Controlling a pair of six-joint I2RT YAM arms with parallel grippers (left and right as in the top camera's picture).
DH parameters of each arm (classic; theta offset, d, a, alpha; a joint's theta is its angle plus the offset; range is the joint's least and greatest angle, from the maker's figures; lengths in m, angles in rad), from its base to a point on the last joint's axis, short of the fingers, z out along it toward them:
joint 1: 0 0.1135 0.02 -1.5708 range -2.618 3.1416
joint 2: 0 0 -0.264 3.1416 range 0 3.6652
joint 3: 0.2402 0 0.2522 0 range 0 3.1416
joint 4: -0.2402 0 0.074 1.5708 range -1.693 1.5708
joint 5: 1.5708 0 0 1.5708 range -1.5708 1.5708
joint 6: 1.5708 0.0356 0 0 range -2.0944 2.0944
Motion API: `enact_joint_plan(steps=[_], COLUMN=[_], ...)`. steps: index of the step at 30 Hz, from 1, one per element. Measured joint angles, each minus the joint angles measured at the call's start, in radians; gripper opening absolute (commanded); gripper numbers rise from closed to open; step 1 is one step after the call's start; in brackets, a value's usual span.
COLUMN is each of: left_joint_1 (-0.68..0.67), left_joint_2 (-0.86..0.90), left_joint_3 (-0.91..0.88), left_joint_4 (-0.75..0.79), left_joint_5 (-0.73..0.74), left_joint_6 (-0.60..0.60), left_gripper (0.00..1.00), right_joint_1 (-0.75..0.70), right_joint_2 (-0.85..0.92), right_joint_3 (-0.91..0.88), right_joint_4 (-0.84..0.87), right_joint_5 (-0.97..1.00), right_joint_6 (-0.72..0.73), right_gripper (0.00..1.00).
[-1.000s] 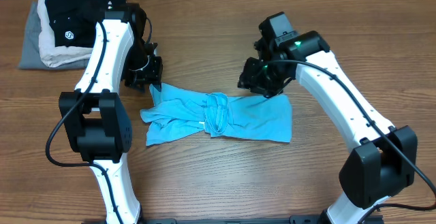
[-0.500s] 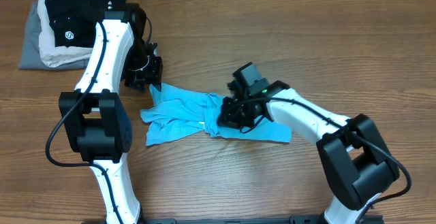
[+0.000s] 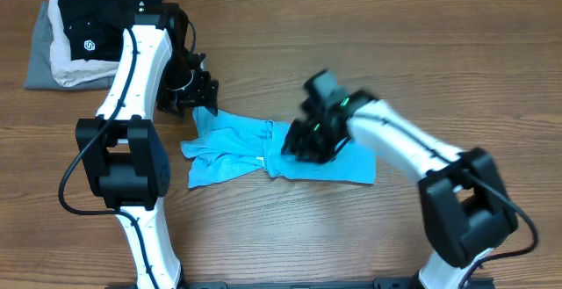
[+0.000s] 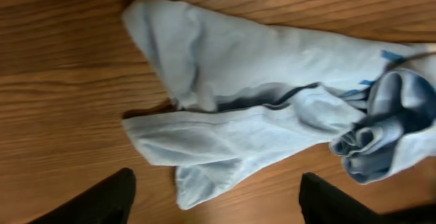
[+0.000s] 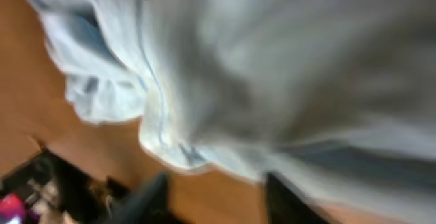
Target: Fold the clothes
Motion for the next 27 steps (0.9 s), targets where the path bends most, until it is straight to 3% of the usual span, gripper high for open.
enact_joint_plan(steps=[1,3,8,17,27], left_joint_1=[0.003,0.017,0.084,0.206,0.203], left_joint_2=[0.000,0.000,0.000,0.000,-0.002], left_joint_3=[0.000,0.000,0.000,-0.148,-0.409], left_joint_4=[0.003,0.010,0.025,0.132,0.309], left_joint_5=[0.010,0.027,0.057,0.170,0.380], left_joint_6=[0.006,0.015,0.030,0.089,0.149], left_gripper=[0.80,0.88,0.94,0.96,0.94], right_joint_1=[-0.036,-0.115,-0.307,-0.612,-0.670], right_joint_2=[-0.002,-0.007,-0.033,-0.039,-0.039], right_joint_3=[0.050,0.161,0.327,0.346,0.345], right_joint_4=[-0.069,-0.201,-0.393,-0.462,-0.469], right_joint_5=[0.017,0.079,0.269,0.400,0.417], right_joint_6=[-0.024,-0.069,-0.111,-0.161,-0.243], right_gripper=[1.00,1.00,1.00,1.00,1.00])
